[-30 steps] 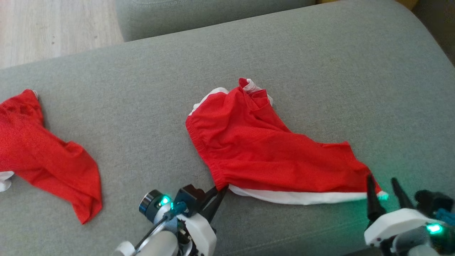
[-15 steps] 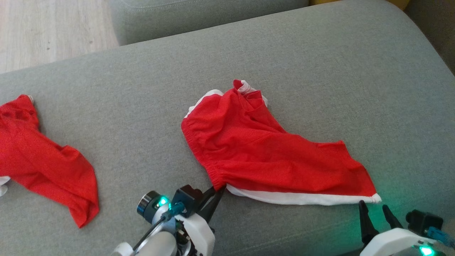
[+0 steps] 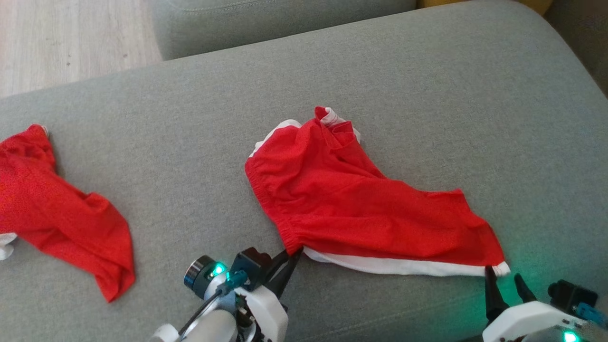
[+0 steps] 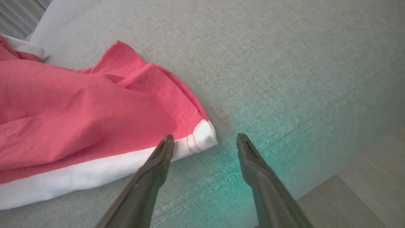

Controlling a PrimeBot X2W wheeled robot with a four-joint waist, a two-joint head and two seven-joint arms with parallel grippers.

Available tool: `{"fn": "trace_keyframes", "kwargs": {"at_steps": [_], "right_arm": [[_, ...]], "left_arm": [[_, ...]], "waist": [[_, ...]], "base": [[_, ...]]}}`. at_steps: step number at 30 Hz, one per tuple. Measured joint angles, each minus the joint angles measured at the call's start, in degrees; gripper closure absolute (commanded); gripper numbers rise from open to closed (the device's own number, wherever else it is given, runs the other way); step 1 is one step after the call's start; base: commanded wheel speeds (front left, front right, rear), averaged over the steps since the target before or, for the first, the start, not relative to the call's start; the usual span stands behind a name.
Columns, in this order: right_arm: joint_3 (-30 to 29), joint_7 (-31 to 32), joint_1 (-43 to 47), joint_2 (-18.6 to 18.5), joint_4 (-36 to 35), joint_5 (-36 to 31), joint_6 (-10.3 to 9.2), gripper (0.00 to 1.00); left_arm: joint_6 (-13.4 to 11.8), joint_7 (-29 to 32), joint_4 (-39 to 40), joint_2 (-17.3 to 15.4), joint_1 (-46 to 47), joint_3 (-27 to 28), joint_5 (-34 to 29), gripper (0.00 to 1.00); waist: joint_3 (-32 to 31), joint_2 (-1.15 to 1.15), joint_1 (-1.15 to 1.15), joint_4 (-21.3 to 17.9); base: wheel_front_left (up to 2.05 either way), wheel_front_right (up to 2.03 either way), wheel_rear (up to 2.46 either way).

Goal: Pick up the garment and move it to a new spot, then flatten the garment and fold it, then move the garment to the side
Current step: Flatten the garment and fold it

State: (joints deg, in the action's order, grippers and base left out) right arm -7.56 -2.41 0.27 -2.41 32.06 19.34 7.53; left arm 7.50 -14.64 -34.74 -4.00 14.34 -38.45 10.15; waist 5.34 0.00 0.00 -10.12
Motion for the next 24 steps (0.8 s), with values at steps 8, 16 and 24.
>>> {"fn": "trace_keyframes", "kwargs": {"at_steps": [8, 16, 24], "right_arm": [[0.02, -1.48, -2.49, 0.0, 3.45, 1.86, 0.0, 0.0], [1.6, -2.24, -3.58, 0.0, 5.48, 2.43, 0.0, 1.0], [3.15, -4.09, -3.74, 0.0, 1.52, 2.44, 0.0, 1.0]], "left_arm": [[0.0, 0.0, 0.01, 0.01, -0.01, -0.01, -0.48, 1.0], [0.0, 0.0, -0.04, 0.0, 0.0, -0.02, -0.48, 1.0], [0.0, 0.0, -0.12, -0.38, 0.0, 0.27, -0.47, 1.0]], "waist": [[0.35, 0.0, 0.0, 0.18], [0.6, 0.0, 0.0, 0.43], [-0.49, 0.0, 0.0, 0.75]], "base": [[0.0, 0.0, 0.0], [0.0, 0.0, 0.0], [0.0, 0.0, 0.0]]}}
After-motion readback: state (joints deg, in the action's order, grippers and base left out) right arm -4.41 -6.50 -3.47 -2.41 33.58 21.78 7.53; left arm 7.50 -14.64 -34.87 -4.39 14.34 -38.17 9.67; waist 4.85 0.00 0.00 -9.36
